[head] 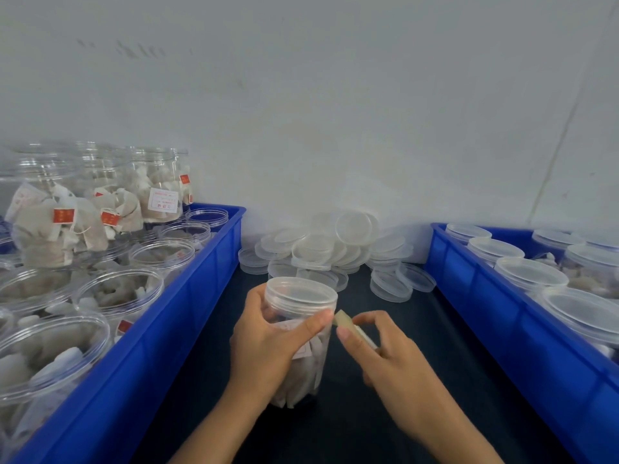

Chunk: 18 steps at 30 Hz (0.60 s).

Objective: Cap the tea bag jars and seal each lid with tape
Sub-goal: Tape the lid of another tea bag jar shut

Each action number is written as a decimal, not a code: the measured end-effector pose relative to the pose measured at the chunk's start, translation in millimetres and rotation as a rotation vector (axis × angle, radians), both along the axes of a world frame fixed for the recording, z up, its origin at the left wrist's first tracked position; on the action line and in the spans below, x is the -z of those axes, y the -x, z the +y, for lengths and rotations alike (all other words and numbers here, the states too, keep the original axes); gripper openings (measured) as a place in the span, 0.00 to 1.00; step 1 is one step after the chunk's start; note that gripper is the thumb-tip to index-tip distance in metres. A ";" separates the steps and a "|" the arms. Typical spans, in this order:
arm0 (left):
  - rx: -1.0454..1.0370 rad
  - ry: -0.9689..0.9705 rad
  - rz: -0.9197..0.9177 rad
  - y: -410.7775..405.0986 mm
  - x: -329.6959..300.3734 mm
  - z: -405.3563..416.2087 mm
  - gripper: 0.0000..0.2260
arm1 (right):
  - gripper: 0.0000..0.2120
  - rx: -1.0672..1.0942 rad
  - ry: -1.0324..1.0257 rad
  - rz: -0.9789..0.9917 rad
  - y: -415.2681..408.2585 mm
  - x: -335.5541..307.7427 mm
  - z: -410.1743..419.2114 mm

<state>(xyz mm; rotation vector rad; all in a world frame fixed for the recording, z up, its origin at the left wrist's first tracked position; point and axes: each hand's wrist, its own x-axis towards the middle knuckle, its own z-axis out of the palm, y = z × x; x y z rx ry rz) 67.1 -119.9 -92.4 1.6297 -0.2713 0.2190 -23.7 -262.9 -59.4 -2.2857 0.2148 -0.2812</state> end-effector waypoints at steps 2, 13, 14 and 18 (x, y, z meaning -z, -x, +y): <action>0.037 0.000 0.001 -1.1 -1.3 1.9 0.37 | 0.19 0.063 0.145 -0.026 0.3 -3.2 -4.3; 0.393 0.031 0.099 -2.5 -11.1 10.0 0.33 | 0.21 -0.002 0.337 -0.095 -3.0 -5.3 -18.2; 0.409 0.028 0.100 -2.6 -11.7 10.7 0.34 | 0.21 -0.002 0.343 -0.099 -2.3 -6.0 -17.8; 0.466 0.058 0.101 -3.7 -12.0 10.9 0.29 | 0.21 0.006 0.396 -0.161 1.0 -8.0 -17.5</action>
